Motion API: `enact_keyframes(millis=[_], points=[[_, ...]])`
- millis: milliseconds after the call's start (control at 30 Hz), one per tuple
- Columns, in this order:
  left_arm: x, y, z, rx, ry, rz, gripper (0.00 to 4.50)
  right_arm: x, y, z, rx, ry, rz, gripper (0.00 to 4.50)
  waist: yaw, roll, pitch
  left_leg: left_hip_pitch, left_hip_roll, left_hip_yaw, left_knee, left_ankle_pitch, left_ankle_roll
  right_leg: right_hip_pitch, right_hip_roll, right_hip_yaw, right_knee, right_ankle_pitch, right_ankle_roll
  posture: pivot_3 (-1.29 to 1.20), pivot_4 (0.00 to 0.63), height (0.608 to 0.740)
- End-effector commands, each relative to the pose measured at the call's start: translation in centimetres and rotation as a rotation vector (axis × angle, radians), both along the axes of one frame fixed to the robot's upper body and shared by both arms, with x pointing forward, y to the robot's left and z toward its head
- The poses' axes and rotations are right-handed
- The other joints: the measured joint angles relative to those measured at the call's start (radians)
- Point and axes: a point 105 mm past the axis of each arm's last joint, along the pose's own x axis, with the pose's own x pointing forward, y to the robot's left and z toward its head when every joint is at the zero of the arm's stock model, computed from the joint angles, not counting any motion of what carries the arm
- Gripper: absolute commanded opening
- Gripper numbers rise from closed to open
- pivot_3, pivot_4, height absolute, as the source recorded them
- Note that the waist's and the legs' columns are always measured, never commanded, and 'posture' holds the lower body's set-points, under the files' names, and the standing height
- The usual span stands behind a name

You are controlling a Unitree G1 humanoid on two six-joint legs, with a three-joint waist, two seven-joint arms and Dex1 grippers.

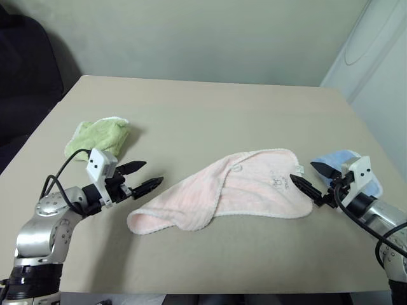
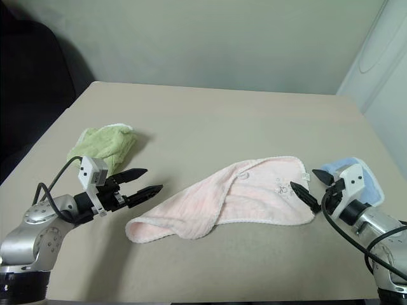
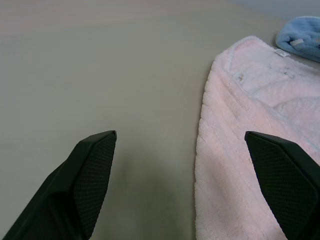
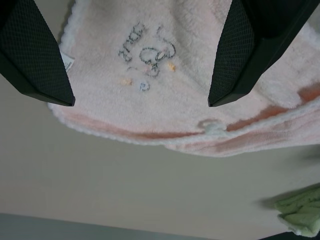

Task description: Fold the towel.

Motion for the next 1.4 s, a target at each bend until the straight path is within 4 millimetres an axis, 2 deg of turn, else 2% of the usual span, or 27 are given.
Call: enact_keyframes(millis=[33, 667, 867, 967, 1100, 1400], points=[[0.1, -0.1, 1.4, 0.010, -0.054, -0.011, 4.48, -0.4, 0.2, 1.6, -0.008, -0.061, 0.010, 4.50, 0.000, 0.000, 0.000, 0.000, 0.000, 0.000, 0.000, 0.000, 0.000, 0.000, 0.000, 0.000, 0.000, 0.000, 0.000, 0.00, 0.150, 0.740], [-0.6, -0.8, 1.1, 0.080, -0.052, -0.058, 4.48, -0.5, 0.3, 0.7, -0.020, -0.033, 0.017, 4.50, -0.001, 0.000, 0.000, 0.000, 0.000, 0.000, 0.000, 0.000, 0.000, 0.000, 0.000, 0.000, 0.000, -0.001, -0.001, 0.00, 0.150, 0.740], [-1.5, -1.1, 0.5, 0.125, -0.026, -0.106, 4.48, 0.1, 0.0, 0.7, -0.014, -0.040, 0.002, 4.50, -0.003, 0.000, 0.000, 0.000, 0.000, 0.000, 0.000, -0.001, -0.001, -0.001, 0.001, 0.000, 0.000, -0.001, -0.001, 0.00, 0.150, 0.740], [-1.4, -1.3, 0.3, 0.155, -0.020, -0.130, 4.48, 0.2, -0.3, 0.6, -0.012, -0.046, -0.016, 4.50, -0.001, 0.000, 0.000, 0.000, 0.000, -0.001, 0.000, -0.001, -0.001, -0.001, 0.001, 0.000, 0.000, 0.000, -0.003, 0.00, 0.150, 0.740], [-1.3, -1.3, 0.3, 0.191, -0.019, -0.183, 4.48, 0.1, 0.4, 0.6, 0.008, -0.055, -0.010, 4.50, 0.000, 0.000, 0.000, 0.000, 0.000, -0.001, 0.000, -0.001, -0.001, -0.001, 0.001, 0.000, 0.000, 0.000, -0.003, 0.00, 0.150, 0.740], [-1.6, -1.8, 0.3, 0.237, -0.036, -0.270, 4.48, 0.4, 0.0, 0.7, 0.005, -0.065, -0.028, 4.50, -0.002, 0.000, -0.001, 0.000, 0.000, -0.001, 0.000, -0.001, -0.001, -0.001, 0.001, 0.000, 0.000, 0.001, -0.005, 0.00, 0.150, 0.740]])
